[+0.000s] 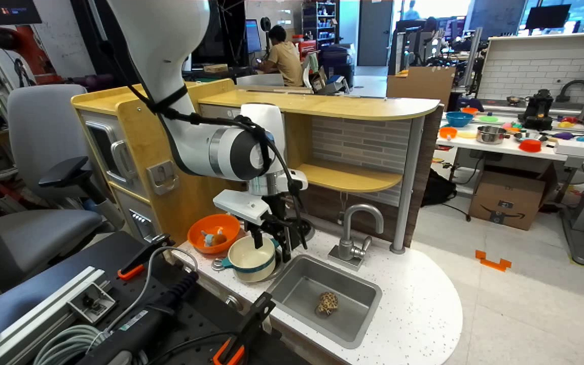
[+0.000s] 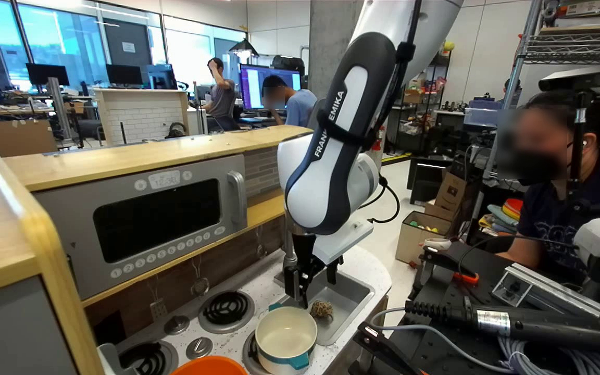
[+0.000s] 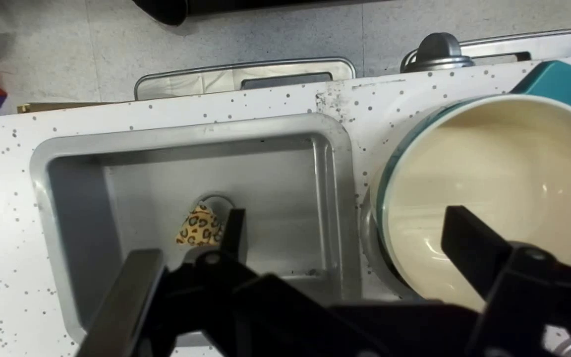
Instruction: Pick up the white pot then place it back down on the stove
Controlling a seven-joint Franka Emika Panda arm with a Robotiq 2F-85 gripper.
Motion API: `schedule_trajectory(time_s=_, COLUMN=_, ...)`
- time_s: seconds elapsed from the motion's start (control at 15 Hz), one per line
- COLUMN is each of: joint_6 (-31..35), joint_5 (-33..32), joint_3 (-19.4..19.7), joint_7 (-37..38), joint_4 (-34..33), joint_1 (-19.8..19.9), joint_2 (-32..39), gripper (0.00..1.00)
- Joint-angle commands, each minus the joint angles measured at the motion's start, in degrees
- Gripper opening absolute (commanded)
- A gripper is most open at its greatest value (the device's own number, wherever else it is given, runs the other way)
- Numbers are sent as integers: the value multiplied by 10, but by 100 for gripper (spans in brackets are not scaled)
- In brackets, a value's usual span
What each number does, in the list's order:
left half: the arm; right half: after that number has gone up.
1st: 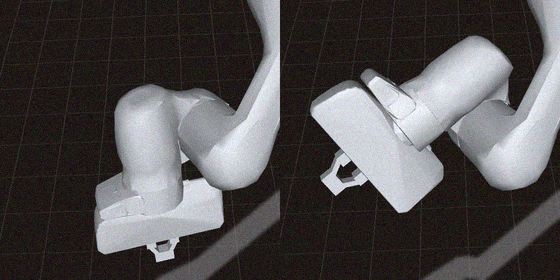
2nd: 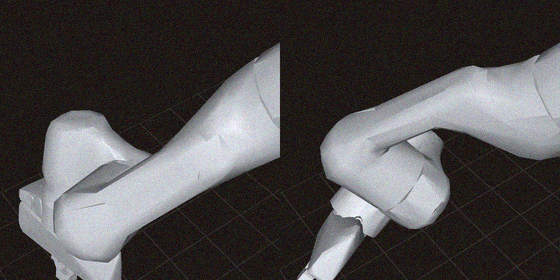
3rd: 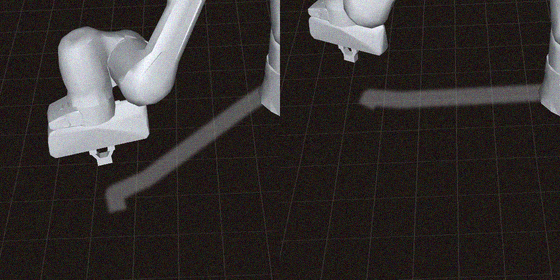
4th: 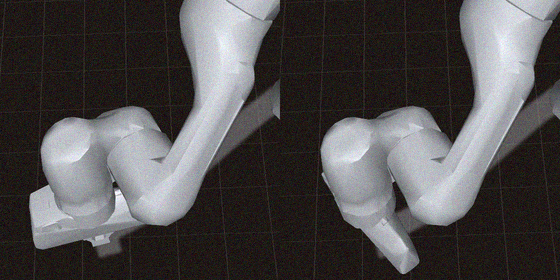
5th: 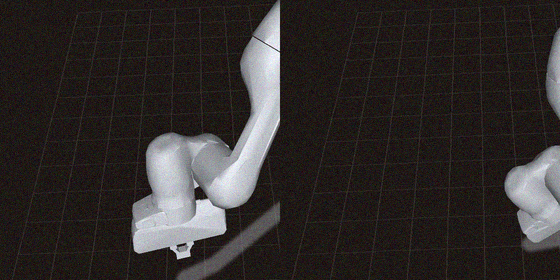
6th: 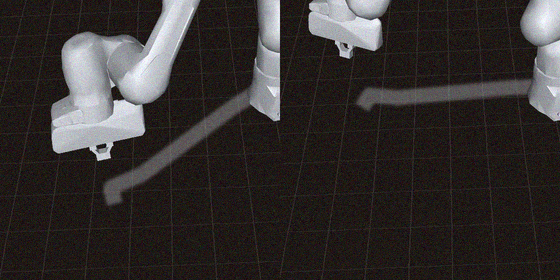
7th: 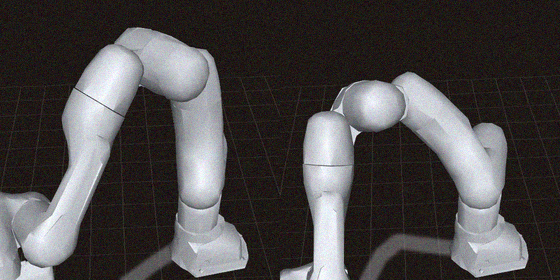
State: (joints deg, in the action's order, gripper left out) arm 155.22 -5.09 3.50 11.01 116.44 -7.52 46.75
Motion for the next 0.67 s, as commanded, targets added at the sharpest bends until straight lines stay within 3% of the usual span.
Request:
schedule_trajectory(time_s=0.0, joint_6=5, joint_5=4, joint_3=8, joint_7=8, joint_4=-40, joint_1=-18, joint_2=46, gripper=100)
schedule_trajectory(time_s=0.6, joint_6=-4, joint_5=5, joint_3=5, joint_7=4, joint_4=-89, joint_1=-32, joint_2=94, gripper=97)
